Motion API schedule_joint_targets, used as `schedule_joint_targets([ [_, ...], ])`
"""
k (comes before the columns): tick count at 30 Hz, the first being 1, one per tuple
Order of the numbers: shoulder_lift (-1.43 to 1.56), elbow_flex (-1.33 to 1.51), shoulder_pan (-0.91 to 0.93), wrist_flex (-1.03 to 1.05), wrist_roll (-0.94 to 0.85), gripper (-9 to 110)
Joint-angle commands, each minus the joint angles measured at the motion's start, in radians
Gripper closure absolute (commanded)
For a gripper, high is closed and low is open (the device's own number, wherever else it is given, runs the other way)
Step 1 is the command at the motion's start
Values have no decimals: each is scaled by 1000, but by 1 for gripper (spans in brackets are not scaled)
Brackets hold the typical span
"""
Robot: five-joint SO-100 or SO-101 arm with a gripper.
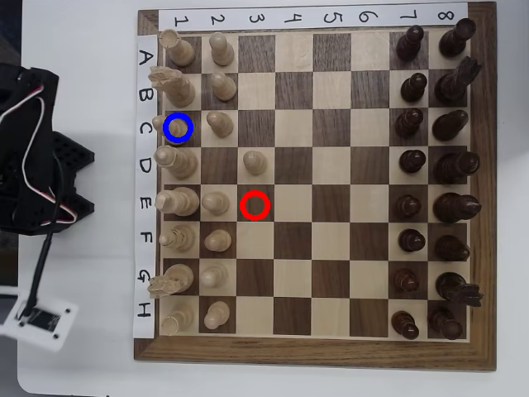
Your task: Move the piece to destination
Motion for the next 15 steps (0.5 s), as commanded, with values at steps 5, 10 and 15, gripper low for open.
schedule_joint_targets([
  [5,193,245,55,77,-20,101],
  [10,193,291,67,87,-25,101],
  [15,193,316,52,67,-25,101],
])
